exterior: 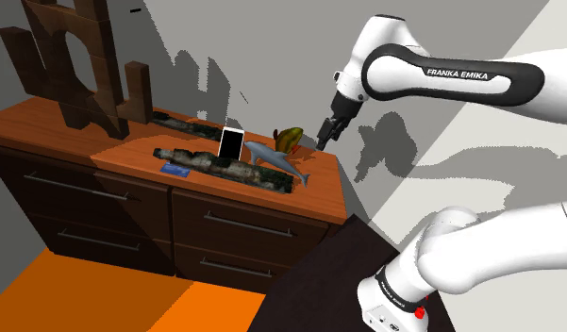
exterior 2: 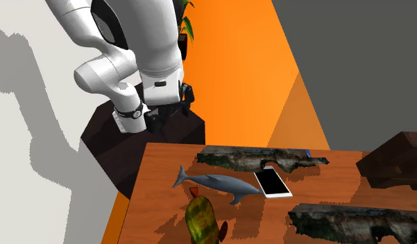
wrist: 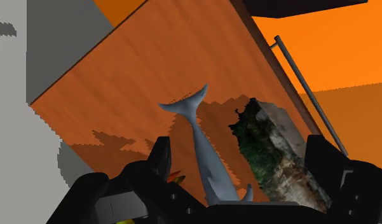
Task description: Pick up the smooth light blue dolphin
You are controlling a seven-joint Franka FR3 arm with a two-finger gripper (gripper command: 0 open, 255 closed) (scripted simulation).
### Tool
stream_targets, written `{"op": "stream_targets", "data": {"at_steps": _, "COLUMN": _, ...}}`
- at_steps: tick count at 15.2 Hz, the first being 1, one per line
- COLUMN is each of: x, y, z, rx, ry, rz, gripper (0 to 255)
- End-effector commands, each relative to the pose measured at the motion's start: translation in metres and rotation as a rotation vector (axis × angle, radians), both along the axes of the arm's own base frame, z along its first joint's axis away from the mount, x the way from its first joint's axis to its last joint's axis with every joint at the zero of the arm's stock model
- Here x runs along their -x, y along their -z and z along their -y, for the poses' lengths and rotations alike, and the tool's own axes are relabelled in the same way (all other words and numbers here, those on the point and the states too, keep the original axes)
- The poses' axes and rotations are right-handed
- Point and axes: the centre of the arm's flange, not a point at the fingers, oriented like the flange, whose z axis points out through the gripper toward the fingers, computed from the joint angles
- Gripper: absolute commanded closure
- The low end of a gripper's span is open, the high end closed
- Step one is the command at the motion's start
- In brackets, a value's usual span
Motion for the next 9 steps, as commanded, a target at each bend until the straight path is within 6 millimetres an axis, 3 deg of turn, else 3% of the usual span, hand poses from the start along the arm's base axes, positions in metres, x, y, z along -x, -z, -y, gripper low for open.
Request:
{"op": "stream_targets", "data": {"at_steps": 1, "x": -0.017, "y": 0.017, "z": -0.004, "rx": 0.01, "ry": -0.038, "rz": 0.02, "gripper": 0}}
{"op": "stream_targets", "data": {"at_steps": 9, "x": -0.089, "y": 0.084, "z": -0.014, "rx": 0.051, "ry": -0.185, "rz": 0.085, "gripper": 0}}
